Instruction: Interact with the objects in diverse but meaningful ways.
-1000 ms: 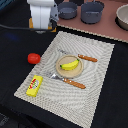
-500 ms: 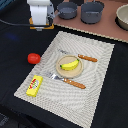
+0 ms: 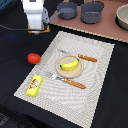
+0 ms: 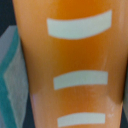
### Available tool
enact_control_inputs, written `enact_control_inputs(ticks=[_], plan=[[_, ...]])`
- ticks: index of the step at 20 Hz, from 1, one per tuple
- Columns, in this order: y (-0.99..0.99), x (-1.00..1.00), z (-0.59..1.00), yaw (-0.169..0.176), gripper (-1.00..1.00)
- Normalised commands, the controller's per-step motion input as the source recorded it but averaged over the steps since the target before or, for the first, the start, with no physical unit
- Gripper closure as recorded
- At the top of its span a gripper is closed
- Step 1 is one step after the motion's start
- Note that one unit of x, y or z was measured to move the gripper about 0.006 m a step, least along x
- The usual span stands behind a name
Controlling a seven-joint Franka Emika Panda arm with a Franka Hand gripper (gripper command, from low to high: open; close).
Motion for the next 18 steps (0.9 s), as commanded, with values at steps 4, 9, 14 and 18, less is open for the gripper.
enact_control_inputs(ticks=[4,9,14,18], plan=[[0.06,0.0,-0.4,0.0,1.0],[0.09,0.01,-0.35,-0.001,1.0],[0.11,0.0,-0.37,0.0,1.0],[0.11,0.0,-0.41,0.0,1.0]])
